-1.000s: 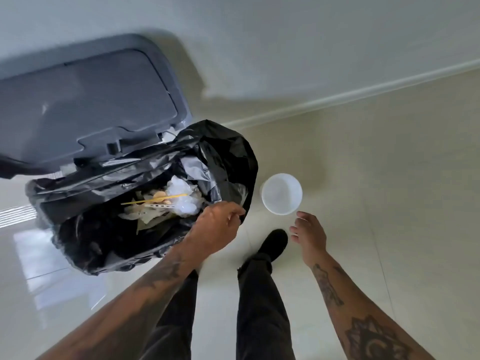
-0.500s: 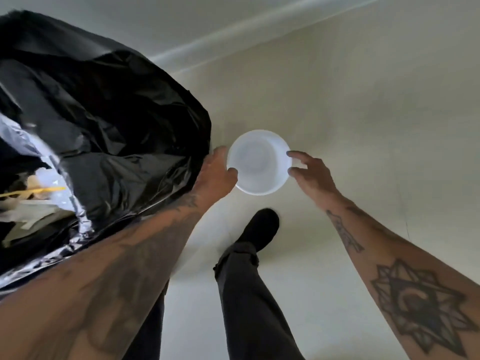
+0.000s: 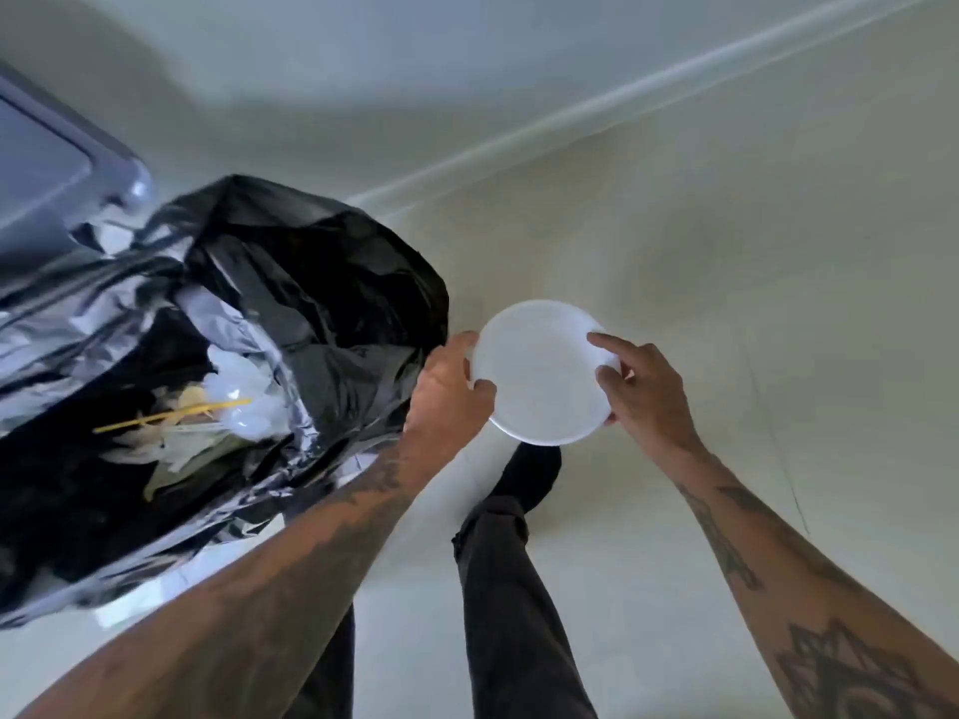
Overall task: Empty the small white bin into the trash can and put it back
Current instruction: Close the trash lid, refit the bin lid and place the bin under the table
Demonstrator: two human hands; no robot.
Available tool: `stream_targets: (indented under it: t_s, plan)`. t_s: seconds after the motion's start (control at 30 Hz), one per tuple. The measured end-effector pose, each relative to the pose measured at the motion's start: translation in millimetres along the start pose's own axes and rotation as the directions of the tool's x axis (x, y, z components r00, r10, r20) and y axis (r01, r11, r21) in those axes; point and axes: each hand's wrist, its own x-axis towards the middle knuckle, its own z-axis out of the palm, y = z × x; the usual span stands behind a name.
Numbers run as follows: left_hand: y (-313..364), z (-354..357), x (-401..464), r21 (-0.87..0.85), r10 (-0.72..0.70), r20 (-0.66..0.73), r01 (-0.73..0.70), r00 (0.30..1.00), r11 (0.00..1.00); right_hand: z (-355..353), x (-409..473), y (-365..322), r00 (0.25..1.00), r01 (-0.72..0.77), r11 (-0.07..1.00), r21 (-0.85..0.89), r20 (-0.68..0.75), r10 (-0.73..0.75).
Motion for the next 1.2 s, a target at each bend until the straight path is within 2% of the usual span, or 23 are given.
stream_targets:
  t_s: [0.13,0.2,0.23,0.27,0.3,0.33,0.37,0.4,0.43,0.47,0.5,0.57,0.63,0.73,0.77,0.83,0.9,0.97,1.03,1.1,1.13,1.2]
  plan:
    - [65.4,-75.1,-82.8,-0.115,0.113,0.018,-0.110,0.993,0.987,-64.8,-78.2,-74.2,0.988,0.125,0.992,0.028,-0.092,-0.122]
    - [82.6,-133.8,-123.0,-0.076,0.258,-0.036,-0.260,0.965,0.962,-80.8,-120.2,-117.6,0.974,0.201,0.979,0.043,-0.117,-0.195]
    - [85.2,-170.0,-142.8,-0.031,0.374,-0.110,-0.379,0.921,0.925,-82.3,-139.9,-139.5,0.964,0.240,0.969,0.058,-0.133,-0.230]
    - [83.6,-208.5,-161.4,0.049,0.504,-0.210,-0.506,0.838,0.861,-79.9,-157.3,-159.4,0.954,0.275,0.959,0.075,-0.148,-0.262]
    - [76.6,-249.5,-178.1,0.176,0.620,-0.309,-0.598,0.721,0.782,-72.9,-173.9,-177.9,0.945,0.303,0.948,0.095,-0.155,-0.287]
    - [64.3,-291.6,-191.9,0.333,0.704,-0.388,-0.622,0.595,0.709,-62.0,-190.5,-195.4,0.940,0.323,0.939,0.120,-0.154,-0.303]
    - [47.5,-331.3,-201.0,0.479,0.746,-0.456,-0.572,0.486,0.666,-49.6,-206.0,-211.7,0.937,0.337,0.931,0.143,-0.151,-0.316]
    - [27.9,-368.7,-206.0,0.586,0.750,-0.516,-0.469,0.413,0.661,-37.5,-219.8,-225.9,0.933,0.350,0.923,0.161,-0.151,-0.328]
    - [6.9,-402.2,-207.4,0.638,0.725,-0.567,-0.349,0.390,0.687,-26.6,-231.3,-238.0,0.929,0.362,0.915,0.177,-0.151,-0.338]
    - [-12.8,-429.1,-206.5,0.642,0.673,-0.608,-0.238,0.421,0.729,-17.7,-240.2,-248.5,0.926,0.370,0.909,0.192,-0.154,-0.345]
    - [-30.3,-449.7,-204.1,0.618,0.604,-0.633,-0.154,0.485,0.771,-10.6,-247.7,-258.8,0.921,0.382,0.901,0.206,-0.161,-0.354]
    - [-57.8,-472.6,-196.1,0.593,0.503,-0.617,-0.063,0.606,0.803,-1.5,-258.5,-275.1,0.914,0.398,0.889,0.225,-0.177,-0.365]
    - [-79.0,-479.0,-191.7,0.659,0.539,-0.574,-0.044,0.616,0.751,5.1,-266.6,-283.3,0.912,0.399,0.890,0.222,-0.193,-0.361]
    - [-107.3,-471.1,-201.5,0.680,0.623,-0.596,-0.096,0.507,0.727,10.8,-282.0,-279.5,0.908,0.389,0.903,0.183,-0.240,-0.343]
    - [-119.5,-461.2,-209.3,0.682,0.644,-0.582,-0.134,0.496,0.719,10.2,-288.3,-272.9,0.907,0.379,0.910,0.167,-0.264,-0.329]
    - [-149.7,-431.6,-227.6,0.698,0.684,-0.492,-0.225,0.539,0.680,3.7,-303.0,-257.4,0.901,0.351,0.927,0.133,-0.318,-0.295]
    - [-176.3,-391.7,-243.0,0.701,0.710,-0.345,-0.333,0.614,0.630,-10.8,-317.2,-245.4,0.888,0.323,0.937,0.132,-0.385,-0.252]
    - [-197.0,-351.9,-245.2,0.726,0.685,-0.235,-0.345,0.690,0.595,-21.9,-329.1,-239.4,0.876,0.304,0.936,0.176,-0.438,-0.202]
    - [-205.4,-330.0,-233.2,0.708,0.546,-0.154,-0.294,0.824,0.643,-24.6,-339.7,-233.9,0.883,0.275,0.938,0.213,-0.441,-0.158]
    - [-196.1,-323.0,-218.6,0.624,0.413,-0.118,-0.256,0.903,0.739,-19.5,-349.6,-227.5,0.881,0.264,0.942,0.208,-0.448,-0.148]
    - [-185.1,-321.4,-213.4,0.546,0.384,-0.099,-0.273,0.918,0.792,-15.3,-354.8,-224.1,0.877,0.269,0.942,0.199,-0.456,-0.154]
    - [-148.8,-320.4,-210.2,0.302,0.424,-0.121,-0.374,0.897,0.877,-6.1,-364.6,-218.5,0.877,0.272,0.943,0.191,-0.453,-0.161]
